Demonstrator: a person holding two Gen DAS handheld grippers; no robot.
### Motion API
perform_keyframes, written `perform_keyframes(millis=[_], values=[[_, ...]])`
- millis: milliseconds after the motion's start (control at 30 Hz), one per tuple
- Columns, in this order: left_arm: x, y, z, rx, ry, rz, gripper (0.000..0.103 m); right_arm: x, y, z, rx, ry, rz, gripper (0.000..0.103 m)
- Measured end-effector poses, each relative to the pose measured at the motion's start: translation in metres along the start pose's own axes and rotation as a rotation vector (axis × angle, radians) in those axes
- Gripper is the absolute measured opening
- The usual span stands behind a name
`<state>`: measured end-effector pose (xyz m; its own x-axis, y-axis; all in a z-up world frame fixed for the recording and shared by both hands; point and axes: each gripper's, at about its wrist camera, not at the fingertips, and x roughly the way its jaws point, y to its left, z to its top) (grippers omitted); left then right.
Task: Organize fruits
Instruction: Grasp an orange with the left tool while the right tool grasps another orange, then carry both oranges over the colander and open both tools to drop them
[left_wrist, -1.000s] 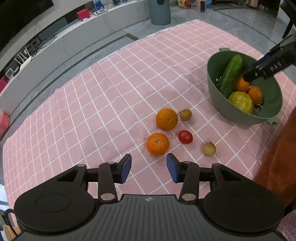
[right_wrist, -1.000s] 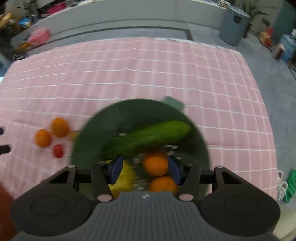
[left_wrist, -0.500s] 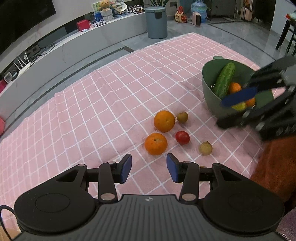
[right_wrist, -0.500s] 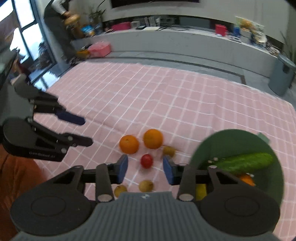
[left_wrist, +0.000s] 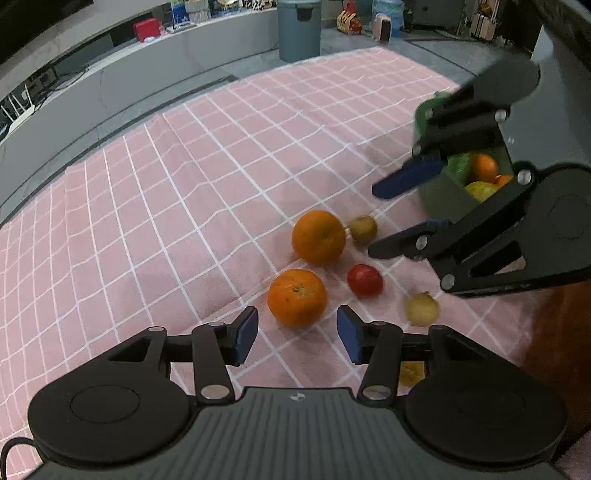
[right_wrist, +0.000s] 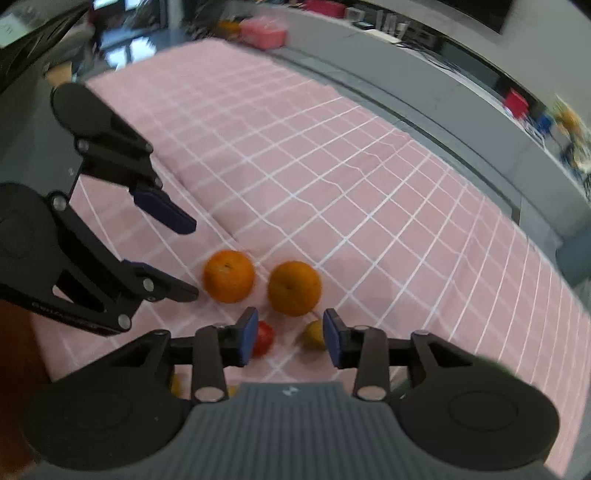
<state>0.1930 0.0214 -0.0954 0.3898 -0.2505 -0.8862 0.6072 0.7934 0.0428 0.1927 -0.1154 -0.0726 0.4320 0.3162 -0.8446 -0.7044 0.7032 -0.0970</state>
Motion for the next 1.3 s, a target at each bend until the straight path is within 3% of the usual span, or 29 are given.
perform_keyframes(millis=[133, 567, 867, 1300], values=[[0.012, 0.003, -0.002, 0.013, 0.027, 0.000, 0.062, 0.018, -0.006, 0.004, -0.068, 0.033, -0.007, 0.039], [0.026, 0.005, -0.001, -0.023, -0.016, -0.062, 0.065, 0.041, -0.003, 0.022, -0.171, 0.031, 0.038, 0.043], [0.035, 0.008, -0.006, -0.093, -0.027, -0.095, 0.050, 0.059, -0.006, 0.017, -0.129, 0.039, 0.048, 0.042], [0.021, -0.002, -0.003, -0.068, -0.020, -0.029, 0.047, 0.043, -0.003, 0.015, -0.046, 0.014, -0.014, 0.041]])
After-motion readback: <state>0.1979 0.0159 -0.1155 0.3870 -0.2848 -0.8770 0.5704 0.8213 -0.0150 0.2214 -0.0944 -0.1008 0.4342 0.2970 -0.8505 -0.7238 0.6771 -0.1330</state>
